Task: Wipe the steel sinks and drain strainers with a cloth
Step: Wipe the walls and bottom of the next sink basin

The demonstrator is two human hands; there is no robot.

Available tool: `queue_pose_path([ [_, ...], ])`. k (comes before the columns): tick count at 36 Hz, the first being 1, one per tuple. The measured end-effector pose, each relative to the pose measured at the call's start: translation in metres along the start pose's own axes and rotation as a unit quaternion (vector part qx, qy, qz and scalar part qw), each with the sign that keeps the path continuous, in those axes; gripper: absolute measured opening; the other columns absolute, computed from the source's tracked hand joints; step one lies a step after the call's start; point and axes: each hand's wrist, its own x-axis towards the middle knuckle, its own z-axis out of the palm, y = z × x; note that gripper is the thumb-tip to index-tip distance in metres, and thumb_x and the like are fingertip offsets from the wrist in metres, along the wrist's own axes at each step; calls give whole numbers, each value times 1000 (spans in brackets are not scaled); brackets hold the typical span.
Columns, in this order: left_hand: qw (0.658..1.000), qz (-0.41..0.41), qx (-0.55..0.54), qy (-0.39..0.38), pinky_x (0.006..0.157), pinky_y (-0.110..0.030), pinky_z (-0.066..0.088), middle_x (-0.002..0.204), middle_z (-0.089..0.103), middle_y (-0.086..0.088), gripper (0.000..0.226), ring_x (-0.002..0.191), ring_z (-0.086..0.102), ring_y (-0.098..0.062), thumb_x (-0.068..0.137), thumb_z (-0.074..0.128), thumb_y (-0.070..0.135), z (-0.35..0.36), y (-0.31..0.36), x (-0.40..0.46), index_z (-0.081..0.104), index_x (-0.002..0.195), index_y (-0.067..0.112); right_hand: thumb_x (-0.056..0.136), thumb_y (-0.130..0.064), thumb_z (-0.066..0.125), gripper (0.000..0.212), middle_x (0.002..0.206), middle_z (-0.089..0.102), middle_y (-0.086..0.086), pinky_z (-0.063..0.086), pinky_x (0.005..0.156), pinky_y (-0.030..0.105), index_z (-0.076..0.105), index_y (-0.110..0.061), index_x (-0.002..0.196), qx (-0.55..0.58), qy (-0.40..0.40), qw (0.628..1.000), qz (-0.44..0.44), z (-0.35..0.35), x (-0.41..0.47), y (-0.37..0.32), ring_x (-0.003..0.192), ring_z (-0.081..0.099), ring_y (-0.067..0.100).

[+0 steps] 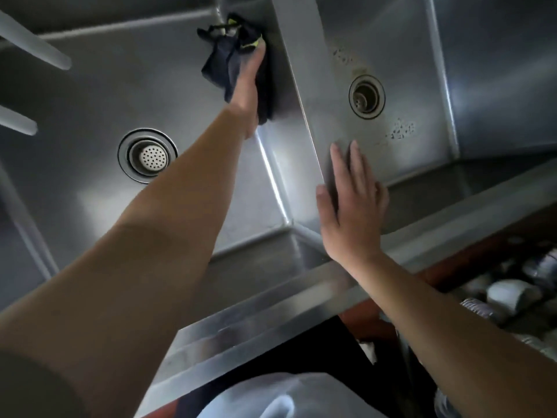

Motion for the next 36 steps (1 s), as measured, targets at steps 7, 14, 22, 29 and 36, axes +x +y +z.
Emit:
queue_pose_path([
  [7,952,137,253,101,97,-32,48,105,64,-4,36,98,60,-20,89,42,-1,-20,-8,14,55,111,24,102,-48,28,59,165,23,5,34,109,57,26,-27,157,-15,54,998,-11,15,1,5,147,32,29],
  [14,923,128,347,109,93,-24,47,112,64,-7,44,100,58,-18,89,38,-5,-19,-11,-5,58,121,17,101,-50,26,61,166,20,5,32,110,56,23,-27,158,-21,37,999,-5,11,1,0,147,30,30],
  [22,910,26,413,-26,79,-30,52,103,67,-17,50,90,61,-21,84,44,-14,-35,-81,-115,60,127,5,102,-49,32,60,165,21,7,33,110,54,27,-25,157,-12,36,999,-8,6,-2,-3,147,32,31],
  [29,926,-69,348,-132,59,-33,40,81,58,-17,46,68,53,-25,80,36,-21,-30,-103,-191,61,108,6,101,-51,31,60,167,16,1,27,114,57,22,-32,157,4,16,1000,17,5,-3,-4,148,28,28],
  [36,866,-61,441,-226,79,-25,45,101,64,-7,54,93,55,-19,82,44,-20,-20,-61,-226,64,123,9,101,-52,29,50,162,30,-2,15,116,58,41,-38,148,91,-27,994,49,-18,-4,-7,151,20,31],
])
